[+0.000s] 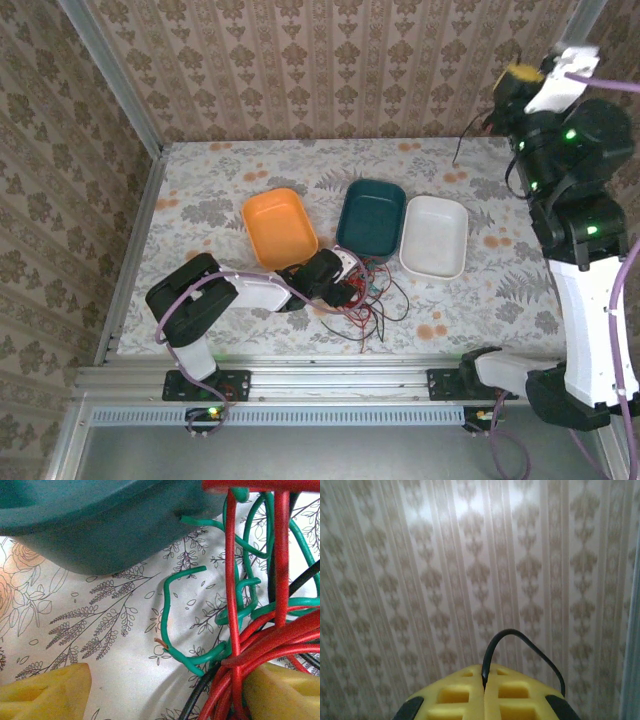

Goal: Untangle the cables

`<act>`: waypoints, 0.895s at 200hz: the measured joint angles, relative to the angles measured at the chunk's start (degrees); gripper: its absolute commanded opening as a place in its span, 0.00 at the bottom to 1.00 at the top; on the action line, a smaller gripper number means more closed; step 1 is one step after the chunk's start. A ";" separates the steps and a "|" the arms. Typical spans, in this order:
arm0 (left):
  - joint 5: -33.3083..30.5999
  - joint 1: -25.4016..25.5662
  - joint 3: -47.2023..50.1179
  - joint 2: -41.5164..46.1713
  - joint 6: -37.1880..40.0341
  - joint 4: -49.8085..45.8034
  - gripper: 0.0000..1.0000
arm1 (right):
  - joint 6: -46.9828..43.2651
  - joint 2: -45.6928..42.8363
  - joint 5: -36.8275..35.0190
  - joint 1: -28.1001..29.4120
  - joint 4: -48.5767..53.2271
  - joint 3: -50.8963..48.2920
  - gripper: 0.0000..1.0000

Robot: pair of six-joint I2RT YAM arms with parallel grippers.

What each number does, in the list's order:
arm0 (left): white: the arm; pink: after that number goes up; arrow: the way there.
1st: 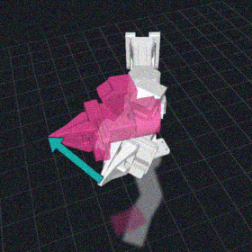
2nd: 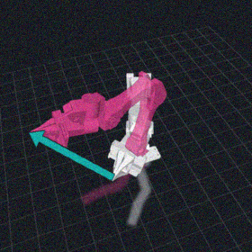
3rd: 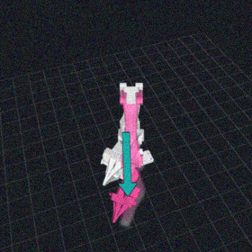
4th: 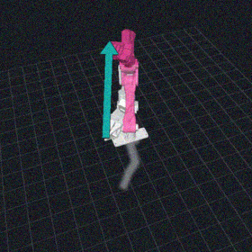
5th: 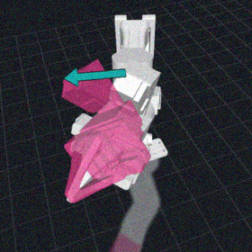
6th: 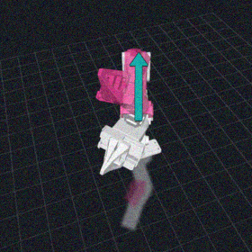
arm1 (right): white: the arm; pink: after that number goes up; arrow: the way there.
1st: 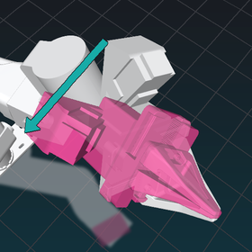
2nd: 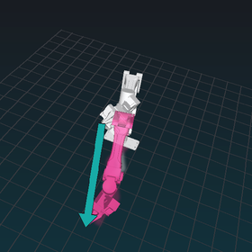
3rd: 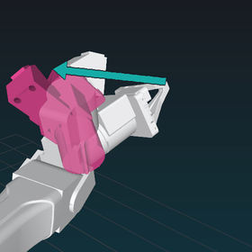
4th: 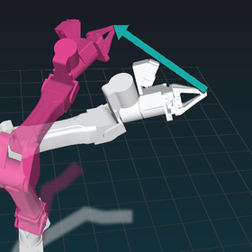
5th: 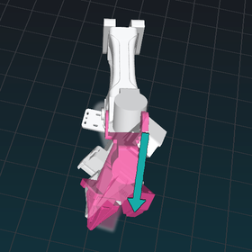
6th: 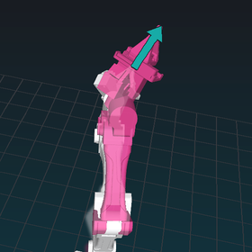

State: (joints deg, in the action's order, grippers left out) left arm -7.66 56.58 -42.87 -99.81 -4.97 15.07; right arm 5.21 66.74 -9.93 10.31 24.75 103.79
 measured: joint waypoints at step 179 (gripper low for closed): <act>-0.31 0.00 -0.66 0.11 0.00 -1.53 0.82 | 13.29 -10.08 -3.54 0.31 -6.47 -44.24 0.00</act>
State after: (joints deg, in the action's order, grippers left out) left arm -7.97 56.58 -43.53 -99.70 -4.97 13.54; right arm 18.50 56.66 -13.47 10.61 18.28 59.55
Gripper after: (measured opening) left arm 0.814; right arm 0.067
